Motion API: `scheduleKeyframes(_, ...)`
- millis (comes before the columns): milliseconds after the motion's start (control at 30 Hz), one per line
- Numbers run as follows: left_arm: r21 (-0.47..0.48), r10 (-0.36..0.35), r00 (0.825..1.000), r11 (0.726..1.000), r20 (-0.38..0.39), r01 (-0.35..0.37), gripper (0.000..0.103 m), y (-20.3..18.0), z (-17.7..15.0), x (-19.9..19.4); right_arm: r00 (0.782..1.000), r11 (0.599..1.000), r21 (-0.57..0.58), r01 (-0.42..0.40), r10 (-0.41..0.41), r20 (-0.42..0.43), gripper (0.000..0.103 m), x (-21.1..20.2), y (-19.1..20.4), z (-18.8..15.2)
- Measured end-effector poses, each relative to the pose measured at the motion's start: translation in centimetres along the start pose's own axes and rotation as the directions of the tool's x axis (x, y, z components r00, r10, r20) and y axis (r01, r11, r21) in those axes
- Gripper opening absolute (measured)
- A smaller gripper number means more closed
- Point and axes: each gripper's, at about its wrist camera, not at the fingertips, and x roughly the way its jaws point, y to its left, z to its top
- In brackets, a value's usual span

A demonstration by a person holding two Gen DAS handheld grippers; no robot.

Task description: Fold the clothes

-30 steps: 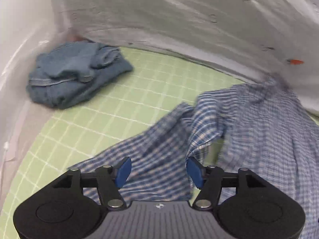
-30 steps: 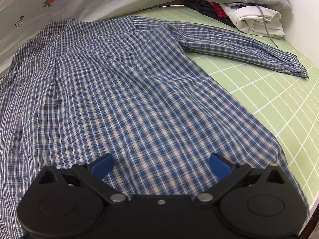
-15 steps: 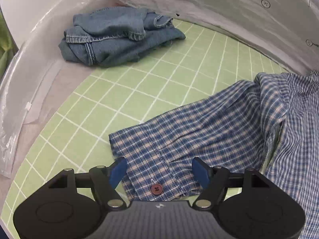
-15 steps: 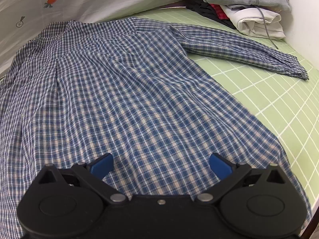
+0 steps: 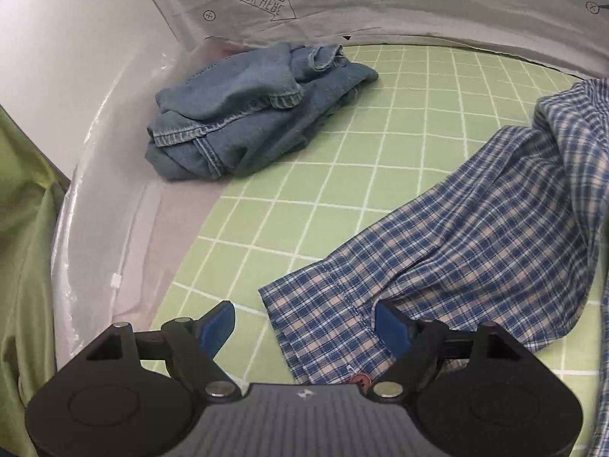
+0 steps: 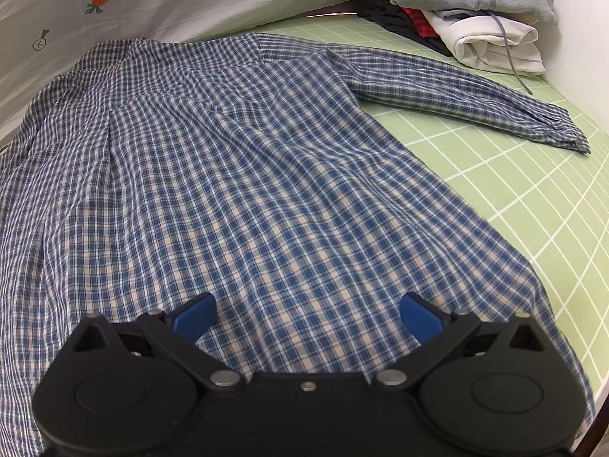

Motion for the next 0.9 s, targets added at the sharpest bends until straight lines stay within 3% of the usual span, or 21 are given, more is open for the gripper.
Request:
scheduleKeyframes(233, 0.034, 0.117, 0.993, 0.993, 0.015, -0.117, 0.082, 2.8, 1.1, 2.2, 1.000, 1.000, 0.005, 0.005, -0.005, -0.006, 0.103, -0.1, 0.2, -0.1)
scheduleKeyframes(467, 0.041, 0.230, 0.973, 0.972, 0.020, -0.231, 0.082, 6.3, 2.6, 5.0, 1.000, 1.000, 0.006, 0.007, -0.007, -0.016, 0.103, -0.2, 0.3, -0.1)
scheduleKeyframes(900, 0.007, 0.233, 0.972, 0.972, 0.010, -0.233, 0.087, 5.8, 4.4, 3.4, 0.999, 1.000, -0.014, -0.005, 0.004, -0.043, 0.103, 0.0, 0.4, 1.0)
